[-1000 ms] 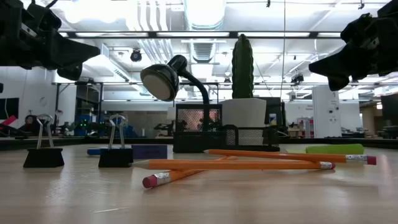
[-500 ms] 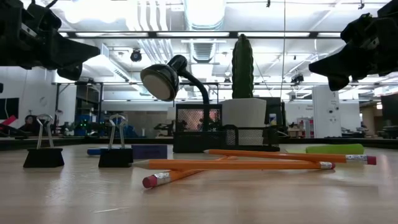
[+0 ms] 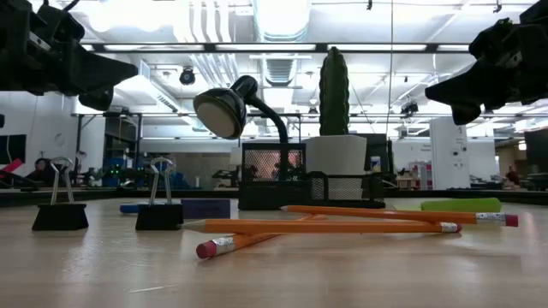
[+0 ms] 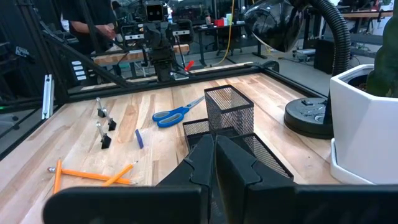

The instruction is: Pick and place office supplies into organizer

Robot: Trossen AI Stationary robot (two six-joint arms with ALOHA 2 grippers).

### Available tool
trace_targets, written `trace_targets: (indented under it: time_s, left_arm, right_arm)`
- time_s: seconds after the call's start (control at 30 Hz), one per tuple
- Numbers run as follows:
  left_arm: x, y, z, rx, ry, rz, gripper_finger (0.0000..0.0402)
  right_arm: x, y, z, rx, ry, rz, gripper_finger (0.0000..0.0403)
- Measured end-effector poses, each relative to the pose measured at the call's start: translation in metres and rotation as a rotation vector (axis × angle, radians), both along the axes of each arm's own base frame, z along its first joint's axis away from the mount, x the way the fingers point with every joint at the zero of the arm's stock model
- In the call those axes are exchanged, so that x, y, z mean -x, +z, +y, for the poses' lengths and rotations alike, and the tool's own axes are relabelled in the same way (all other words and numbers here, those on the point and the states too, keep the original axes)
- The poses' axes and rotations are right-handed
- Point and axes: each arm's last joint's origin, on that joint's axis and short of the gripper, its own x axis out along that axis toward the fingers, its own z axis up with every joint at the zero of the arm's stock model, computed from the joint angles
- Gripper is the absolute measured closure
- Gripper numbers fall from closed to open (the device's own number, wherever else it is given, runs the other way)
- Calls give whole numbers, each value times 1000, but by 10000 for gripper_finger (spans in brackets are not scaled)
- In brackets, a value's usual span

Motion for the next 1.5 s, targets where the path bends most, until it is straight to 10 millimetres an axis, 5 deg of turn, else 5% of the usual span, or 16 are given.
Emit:
trace_targets:
  time_s: [1.13,1.5]
  left_arm:
    - [0,2,0,2,0,-17,402]
    - [7,33,2,406,-17,-398,402]
  right_arm:
    - [0,1,0,-14,-2,-16,394]
    - [2,21,-5,-589,-159,-351,394]
